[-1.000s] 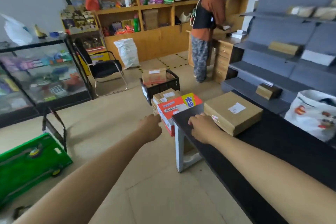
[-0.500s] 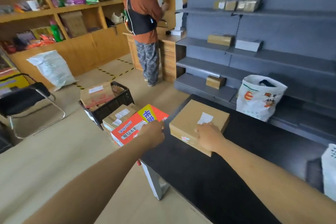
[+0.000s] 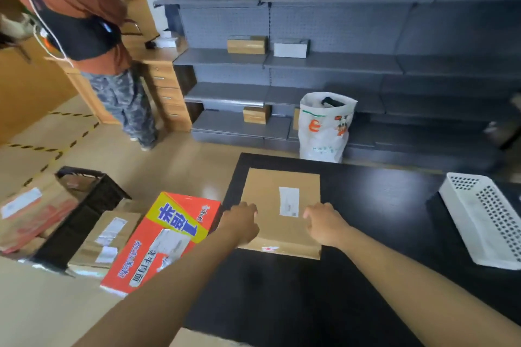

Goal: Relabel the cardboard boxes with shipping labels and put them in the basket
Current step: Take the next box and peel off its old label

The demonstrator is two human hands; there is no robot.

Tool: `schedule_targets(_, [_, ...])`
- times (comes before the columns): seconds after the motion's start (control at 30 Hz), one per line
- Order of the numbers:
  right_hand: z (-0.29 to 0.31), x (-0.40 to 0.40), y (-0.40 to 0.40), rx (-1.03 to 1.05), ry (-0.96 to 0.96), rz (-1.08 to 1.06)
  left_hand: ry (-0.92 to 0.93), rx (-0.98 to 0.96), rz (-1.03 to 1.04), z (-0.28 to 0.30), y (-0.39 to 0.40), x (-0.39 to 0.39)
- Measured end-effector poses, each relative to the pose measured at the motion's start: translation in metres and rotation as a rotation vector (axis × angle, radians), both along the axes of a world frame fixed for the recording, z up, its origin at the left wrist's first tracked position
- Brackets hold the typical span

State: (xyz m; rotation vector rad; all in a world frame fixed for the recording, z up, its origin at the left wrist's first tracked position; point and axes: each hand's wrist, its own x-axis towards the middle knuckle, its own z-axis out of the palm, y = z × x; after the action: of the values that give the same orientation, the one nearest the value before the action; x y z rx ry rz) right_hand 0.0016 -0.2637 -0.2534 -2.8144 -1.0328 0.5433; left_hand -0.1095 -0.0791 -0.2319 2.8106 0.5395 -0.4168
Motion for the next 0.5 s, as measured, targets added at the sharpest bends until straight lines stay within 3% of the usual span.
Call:
schedule_targets(0.2, [-0.012,0.008,0.025,-0.024,-0.008,-0.107,0.016,-0.006,-0.112,-0.017,0.038,0.04])
schedule_targets(0.5, [-0.041,0.038,0.045,-0.051,0.04,-0.14,0.035,-0.017,-0.111,-0.056,0.052,0.076])
